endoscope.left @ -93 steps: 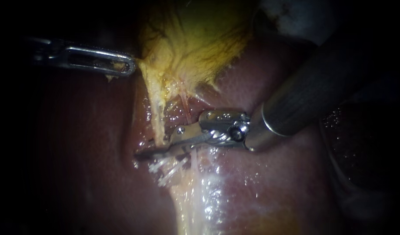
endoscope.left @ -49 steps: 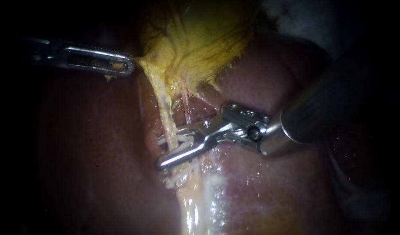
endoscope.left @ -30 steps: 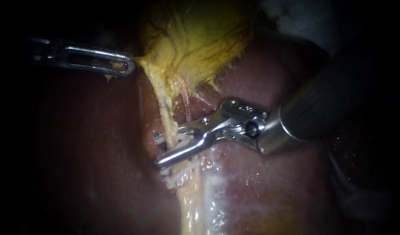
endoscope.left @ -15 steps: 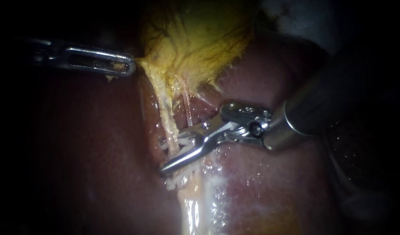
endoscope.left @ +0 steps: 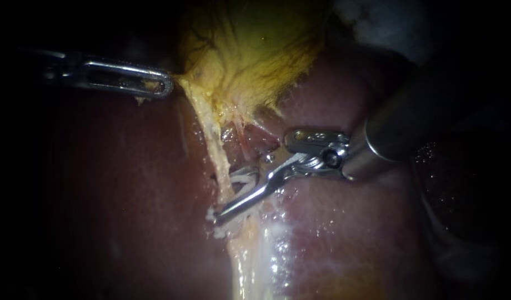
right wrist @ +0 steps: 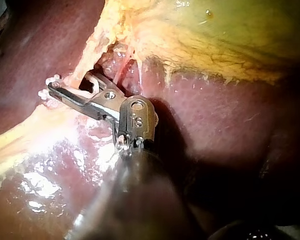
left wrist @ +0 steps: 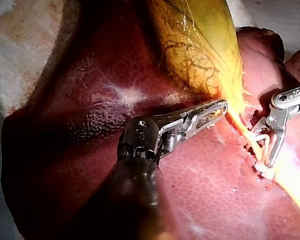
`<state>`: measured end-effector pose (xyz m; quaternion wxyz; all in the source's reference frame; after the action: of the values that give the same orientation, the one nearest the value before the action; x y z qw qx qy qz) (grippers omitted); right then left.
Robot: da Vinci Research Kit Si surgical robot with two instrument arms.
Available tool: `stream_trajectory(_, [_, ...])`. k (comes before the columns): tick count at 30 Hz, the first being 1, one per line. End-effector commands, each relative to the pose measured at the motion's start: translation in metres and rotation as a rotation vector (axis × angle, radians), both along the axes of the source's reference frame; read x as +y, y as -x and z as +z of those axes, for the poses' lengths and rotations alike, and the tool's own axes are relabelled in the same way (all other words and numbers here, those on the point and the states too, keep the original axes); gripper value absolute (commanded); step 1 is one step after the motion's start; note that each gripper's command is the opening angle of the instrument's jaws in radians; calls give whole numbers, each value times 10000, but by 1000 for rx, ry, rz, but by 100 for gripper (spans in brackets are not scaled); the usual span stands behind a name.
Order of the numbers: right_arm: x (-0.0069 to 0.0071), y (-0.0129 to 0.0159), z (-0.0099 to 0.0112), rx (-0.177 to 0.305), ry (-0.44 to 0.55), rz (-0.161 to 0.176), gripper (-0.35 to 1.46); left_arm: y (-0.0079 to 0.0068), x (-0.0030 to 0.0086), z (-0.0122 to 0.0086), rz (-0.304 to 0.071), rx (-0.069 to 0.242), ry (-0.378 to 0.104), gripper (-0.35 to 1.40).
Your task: Clipping third clip left tube
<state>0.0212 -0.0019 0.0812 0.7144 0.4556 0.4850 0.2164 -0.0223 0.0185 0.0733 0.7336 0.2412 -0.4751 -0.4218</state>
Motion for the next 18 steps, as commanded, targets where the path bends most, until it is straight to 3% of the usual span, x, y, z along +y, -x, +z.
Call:
stream_trajectory(1, [2, 3, -2, -2, 0, 6, 52, -1, 0, -1, 0, 0, 0, -35])
stream_trajectory(7, [15, 16, -15, -10, -14, 26, 52, -2, 0, -1, 1, -1, 0, -35])
stream_trajectory(13, [31, 28, -35, 1, -9, 26, 52, -2, 0, -2, 1, -1, 0, -35])
stream_trajectory(18, [35, 32, -43, 7, -4, 25, 52, -3, 0, -2, 1, -1, -1, -35])
